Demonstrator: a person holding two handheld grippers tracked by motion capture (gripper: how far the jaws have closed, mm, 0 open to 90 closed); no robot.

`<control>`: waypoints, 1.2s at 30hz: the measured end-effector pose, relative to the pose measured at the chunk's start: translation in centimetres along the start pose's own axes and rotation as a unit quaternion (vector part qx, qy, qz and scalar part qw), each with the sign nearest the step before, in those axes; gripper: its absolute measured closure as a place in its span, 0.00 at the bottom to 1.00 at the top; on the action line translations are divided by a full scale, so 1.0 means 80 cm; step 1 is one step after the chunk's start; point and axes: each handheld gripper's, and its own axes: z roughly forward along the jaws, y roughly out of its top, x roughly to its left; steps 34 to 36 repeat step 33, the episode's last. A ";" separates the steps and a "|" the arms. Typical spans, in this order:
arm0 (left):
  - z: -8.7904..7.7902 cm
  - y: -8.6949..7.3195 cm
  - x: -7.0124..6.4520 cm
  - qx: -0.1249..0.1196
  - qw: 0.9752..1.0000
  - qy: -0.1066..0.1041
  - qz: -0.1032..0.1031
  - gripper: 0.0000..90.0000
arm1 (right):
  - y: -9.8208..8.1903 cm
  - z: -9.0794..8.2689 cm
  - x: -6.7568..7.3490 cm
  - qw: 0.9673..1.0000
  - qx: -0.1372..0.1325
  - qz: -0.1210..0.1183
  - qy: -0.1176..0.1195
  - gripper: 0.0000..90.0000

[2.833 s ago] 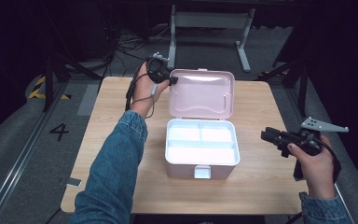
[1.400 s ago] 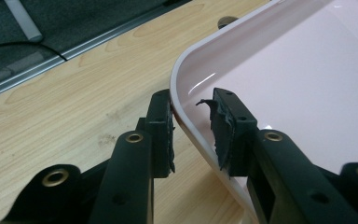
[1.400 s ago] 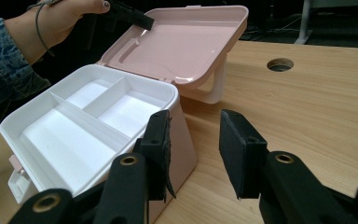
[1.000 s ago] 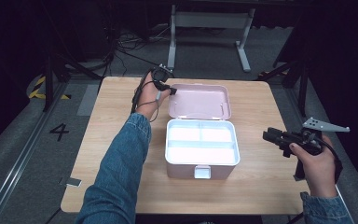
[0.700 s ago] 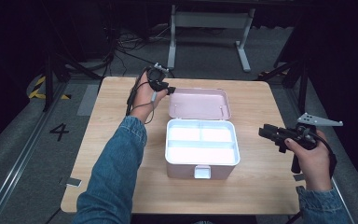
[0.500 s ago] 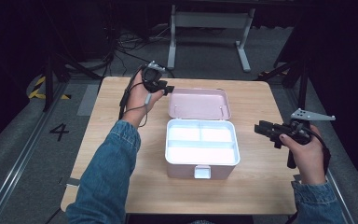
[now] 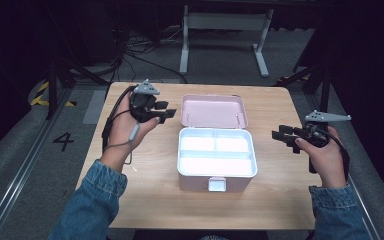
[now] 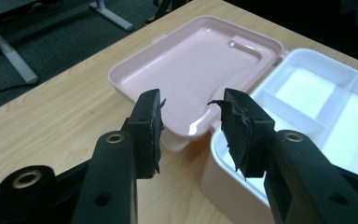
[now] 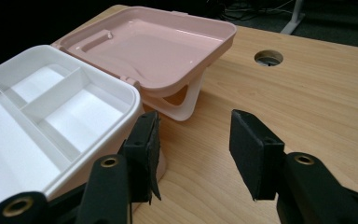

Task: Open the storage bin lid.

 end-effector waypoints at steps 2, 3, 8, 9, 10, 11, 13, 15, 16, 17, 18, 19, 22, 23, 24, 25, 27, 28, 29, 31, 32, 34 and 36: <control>-0.010 -0.012 -0.005 -0.002 1.000 -0.006 -0.004 0.64 | -0.002 0.001 -0.003 1.000 0.007 0.000 -0.003 0.58; -0.015 -0.018 -0.006 0.001 1.000 -0.007 -0.003 0.64 | -0.003 0.001 -0.004 1.000 0.010 0.000 -0.005 0.58; -0.032 -0.048 -0.012 -0.001 1.000 -0.012 -0.013 0.64 | -0.009 0.000 -0.010 1.000 0.021 0.002 -0.013 0.58; -0.035 -0.055 -0.013 -0.006 1.000 -0.014 -0.018 0.64 | -0.010 0.000 -0.011 1.000 0.022 0.003 -0.014 0.58; -0.037 -0.060 -0.013 -0.008 1.000 -0.016 -0.024 0.64 | -0.011 0.000 -0.012 1.000 0.023 0.005 -0.016 0.58; -0.039 -0.065 -0.013 -0.008 1.000 -0.018 -0.025 0.63 | -0.012 0.000 -0.013 1.000 0.024 0.006 -0.016 0.57; -0.041 -0.075 -0.012 -0.019 0.999 -0.020 -0.035 0.61 | -0.013 0.000 -0.014 1.000 0.024 0.006 -0.018 0.57; -0.045 -0.084 -0.010 -0.026 0.999 -0.021 -0.043 0.61 | -0.013 -0.002 -0.015 1.000 0.020 0.011 -0.018 0.57; -0.046 -0.088 -0.010 -0.029 0.998 -0.022 -0.047 0.61 | -0.014 -0.003 -0.016 1.000 0.019 0.011 -0.018 0.57; -0.046 -0.092 -0.007 -0.025 0.998 -0.021 -0.051 0.61 | -0.014 -0.004 -0.016 1.000 0.019 0.013 -0.017 0.57; -0.045 -0.095 -0.006 -0.020 0.998 -0.019 -0.052 0.61 | -0.015 -0.004 -0.017 1.000 0.020 0.015 -0.018 0.57; -0.046 -0.097 -0.004 -0.018 0.998 -0.013 -0.052 0.60 | -0.016 -0.004 -0.018 1.000 0.019 0.015 -0.019 0.57; -0.047 -0.103 0.000 -0.009 0.998 0.007 -0.056 0.60 | -0.018 -0.005 -0.020 0.999 0.022 0.016 -0.023 0.57; -0.046 -0.107 0.002 -0.005 0.998 0.006 -0.059 0.60 | -0.019 -0.005 -0.022 0.999 0.024 0.013 -0.026 0.56; -0.045 -0.110 0.004 0.000 0.998 0.006 -0.060 0.60 | -0.019 -0.005 -0.022 0.999 0.024 0.015 -0.028 0.56; -0.043 -0.113 0.005 0.006 0.998 0.008 -0.066 0.59 | -0.020 -0.006 -0.022 0.999 0.023 0.016 -0.029 0.56; -0.040 -0.119 0.009 0.021 0.997 0.018 -0.069 0.59 | -0.020 -0.007 -0.022 0.999 0.022 0.017 -0.028 0.56; -0.039 -0.121 0.010 0.028 0.997 0.020 -0.071 0.59 | -0.020 -0.007 -0.022 0.999 0.021 0.017 -0.028 0.56; -0.038 -0.124 0.012 0.037 0.996 0.023 -0.076 0.59 | -0.020 -0.008 -0.022 0.999 0.021 0.016 -0.028 0.56; -0.037 -0.129 0.016 0.049 0.995 0.033 -0.079 0.59 | -0.020 -0.007 -0.020 0.999 0.023 0.015 -0.026 0.56; -0.037 -0.130 0.017 0.051 0.995 0.035 -0.079 0.58 | -0.021 -0.006 -0.020 0.999 0.024 0.014 -0.026 0.55; -0.037 -0.131 0.017 0.052 0.995 0.036 -0.082 0.58 | -0.021 -0.006 -0.019 0.999 0.025 0.014 -0.025 0.55; -0.037 -0.131 0.017 0.052 0.995 0.036 -0.082 0.58 | -0.021 -0.006 -0.019 0.999 0.025 0.014 -0.025 0.55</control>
